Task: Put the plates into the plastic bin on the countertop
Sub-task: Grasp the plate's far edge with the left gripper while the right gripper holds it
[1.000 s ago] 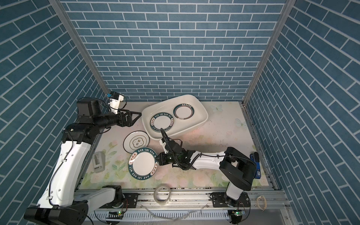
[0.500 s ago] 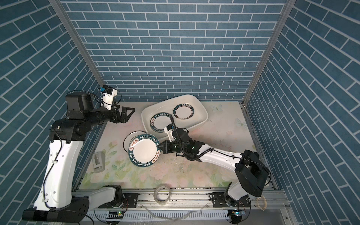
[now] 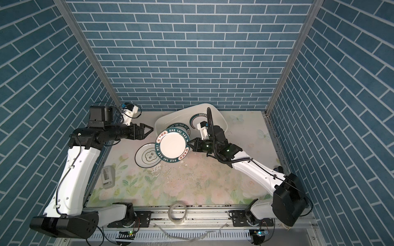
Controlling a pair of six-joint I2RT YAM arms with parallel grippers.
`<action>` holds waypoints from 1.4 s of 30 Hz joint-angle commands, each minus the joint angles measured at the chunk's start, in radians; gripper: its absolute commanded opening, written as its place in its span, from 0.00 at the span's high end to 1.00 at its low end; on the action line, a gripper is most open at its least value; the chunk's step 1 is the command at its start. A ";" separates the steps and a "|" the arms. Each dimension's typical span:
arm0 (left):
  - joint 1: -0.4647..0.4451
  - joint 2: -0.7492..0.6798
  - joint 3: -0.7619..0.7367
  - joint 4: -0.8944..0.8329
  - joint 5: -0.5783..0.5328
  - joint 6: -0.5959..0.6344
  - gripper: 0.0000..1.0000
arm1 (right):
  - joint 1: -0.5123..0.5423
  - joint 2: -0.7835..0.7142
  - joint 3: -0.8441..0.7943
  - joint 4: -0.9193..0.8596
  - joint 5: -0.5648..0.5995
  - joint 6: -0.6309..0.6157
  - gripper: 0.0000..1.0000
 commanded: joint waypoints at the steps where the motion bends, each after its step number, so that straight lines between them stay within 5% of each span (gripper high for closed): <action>1: 0.005 0.030 -0.047 0.034 0.145 -0.011 0.11 | -0.036 -0.050 0.046 -0.009 -0.055 -0.045 1.00; 14: 0.004 0.105 -0.145 0.150 0.396 -0.054 0.24 | -0.126 -0.051 0.080 0.003 -0.148 -0.036 1.00; 36: -0.031 0.208 -0.133 0.198 0.478 -0.132 0.64 | -0.159 0.006 0.126 0.078 -0.202 -0.015 1.00; 42: -0.033 0.201 -0.126 0.198 0.475 -0.135 0.55 | -0.160 -0.010 0.131 0.030 -0.158 -0.057 1.00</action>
